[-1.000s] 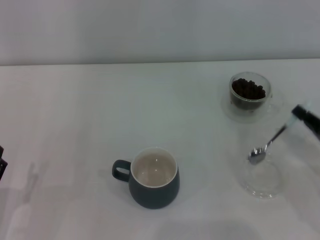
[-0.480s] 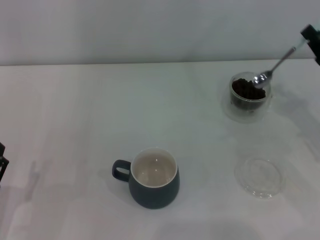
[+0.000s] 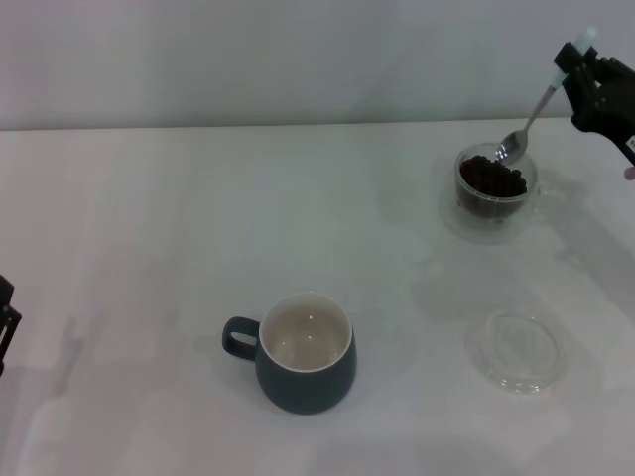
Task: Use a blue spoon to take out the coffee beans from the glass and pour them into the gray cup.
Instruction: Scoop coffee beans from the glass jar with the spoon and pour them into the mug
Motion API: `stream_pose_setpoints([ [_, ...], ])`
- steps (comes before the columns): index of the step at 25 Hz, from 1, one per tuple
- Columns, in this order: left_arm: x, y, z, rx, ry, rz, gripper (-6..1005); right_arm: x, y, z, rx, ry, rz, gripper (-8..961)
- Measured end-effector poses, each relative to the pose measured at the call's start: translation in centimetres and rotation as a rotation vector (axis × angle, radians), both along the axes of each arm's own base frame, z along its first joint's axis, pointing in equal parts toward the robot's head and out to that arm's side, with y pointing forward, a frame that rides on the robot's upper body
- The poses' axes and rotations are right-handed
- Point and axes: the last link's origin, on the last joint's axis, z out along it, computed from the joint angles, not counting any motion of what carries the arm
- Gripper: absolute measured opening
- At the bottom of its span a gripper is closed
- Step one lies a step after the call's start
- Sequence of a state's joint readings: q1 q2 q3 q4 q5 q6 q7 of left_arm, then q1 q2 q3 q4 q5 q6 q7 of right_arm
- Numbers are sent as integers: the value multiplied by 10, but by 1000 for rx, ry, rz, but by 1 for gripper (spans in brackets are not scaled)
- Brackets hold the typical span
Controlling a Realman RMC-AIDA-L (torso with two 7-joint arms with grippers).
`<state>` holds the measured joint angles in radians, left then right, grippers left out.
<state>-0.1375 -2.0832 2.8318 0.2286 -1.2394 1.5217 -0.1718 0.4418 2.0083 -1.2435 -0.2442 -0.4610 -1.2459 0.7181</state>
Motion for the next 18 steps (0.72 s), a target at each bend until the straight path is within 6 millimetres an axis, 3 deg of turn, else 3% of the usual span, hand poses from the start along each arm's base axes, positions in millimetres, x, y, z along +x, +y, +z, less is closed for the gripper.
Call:
stream_pose_setpoints([
  [18,3,6,-1,-9,2,-15,801,4,16,-16,-29,-160,-77,147],
])
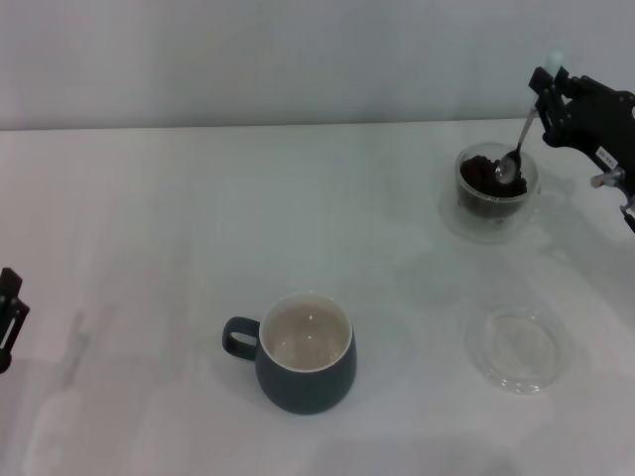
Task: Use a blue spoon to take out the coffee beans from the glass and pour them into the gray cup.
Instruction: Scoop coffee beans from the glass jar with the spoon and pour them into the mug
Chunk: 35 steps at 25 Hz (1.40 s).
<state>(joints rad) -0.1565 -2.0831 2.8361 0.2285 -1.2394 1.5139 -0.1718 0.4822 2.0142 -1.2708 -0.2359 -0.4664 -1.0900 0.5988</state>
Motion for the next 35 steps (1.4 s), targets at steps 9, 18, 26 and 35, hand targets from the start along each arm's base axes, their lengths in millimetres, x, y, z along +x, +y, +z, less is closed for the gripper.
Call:
stream_pose_setpoints([
  [9,1,0,-1,-6,1,-5,802,7,5,-5,-14,-26,-66,148],
  [18,1,0,-1,-8,2,-6,801,17,2,-7,-53,131,-162,148],
  [26,1,2,-1,-5,4,-8,801,28,-5,-8,-79,335,-254,149],
  [35,3,4,0,-6,8,-16,802,36,-10,-6,-95,512,-316,150],
])
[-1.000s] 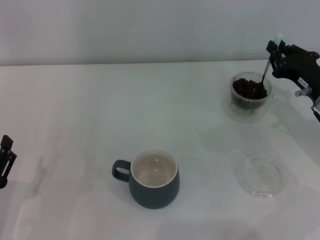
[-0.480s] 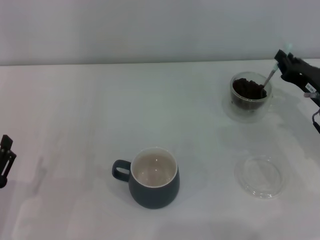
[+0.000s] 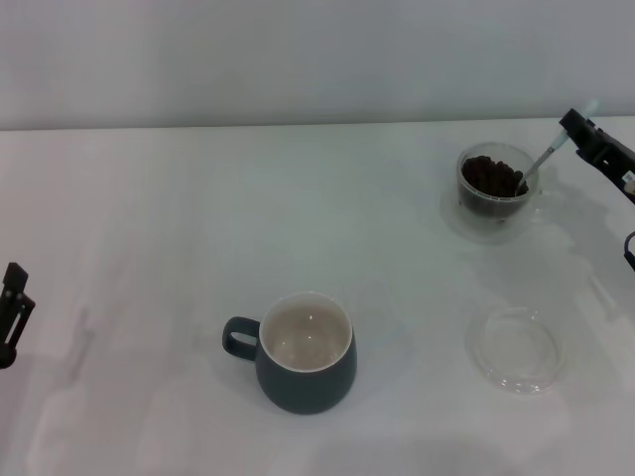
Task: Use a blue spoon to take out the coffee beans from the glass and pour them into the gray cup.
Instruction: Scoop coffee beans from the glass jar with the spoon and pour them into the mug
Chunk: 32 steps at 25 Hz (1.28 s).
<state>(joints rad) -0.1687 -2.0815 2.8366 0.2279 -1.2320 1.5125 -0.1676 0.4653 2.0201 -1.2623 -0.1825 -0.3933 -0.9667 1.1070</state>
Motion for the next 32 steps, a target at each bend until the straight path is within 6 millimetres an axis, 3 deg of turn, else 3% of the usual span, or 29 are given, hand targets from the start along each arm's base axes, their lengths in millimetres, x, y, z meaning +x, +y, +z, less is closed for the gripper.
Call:
stream_pose_setpoints([
  [5,1,1,0,-2,3,-4,802,6,-4,4,31,124,-49,150],
  [32,-1,0,2,4,11,-6,802,16,-7,9,77,453,-160,152],
])
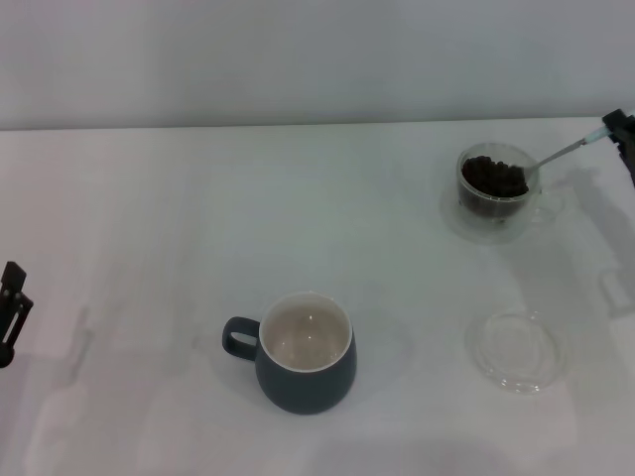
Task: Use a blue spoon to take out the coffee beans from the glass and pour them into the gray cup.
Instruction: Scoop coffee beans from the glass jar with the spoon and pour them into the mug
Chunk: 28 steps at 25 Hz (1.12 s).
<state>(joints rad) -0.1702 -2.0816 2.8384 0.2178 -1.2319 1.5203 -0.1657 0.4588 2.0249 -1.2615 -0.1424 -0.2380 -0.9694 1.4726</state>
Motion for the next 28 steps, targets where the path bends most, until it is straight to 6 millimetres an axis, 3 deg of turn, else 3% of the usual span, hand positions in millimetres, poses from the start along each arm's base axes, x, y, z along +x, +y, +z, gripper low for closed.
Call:
stream_pose_setpoints([
  [15,-1,0,1,2,3,2,801,-10,3,-4,-32,134,39,153],
  [28,1,2,0,-3,4,-9,801,-40,-25,-30,-202,197,276,154],
])
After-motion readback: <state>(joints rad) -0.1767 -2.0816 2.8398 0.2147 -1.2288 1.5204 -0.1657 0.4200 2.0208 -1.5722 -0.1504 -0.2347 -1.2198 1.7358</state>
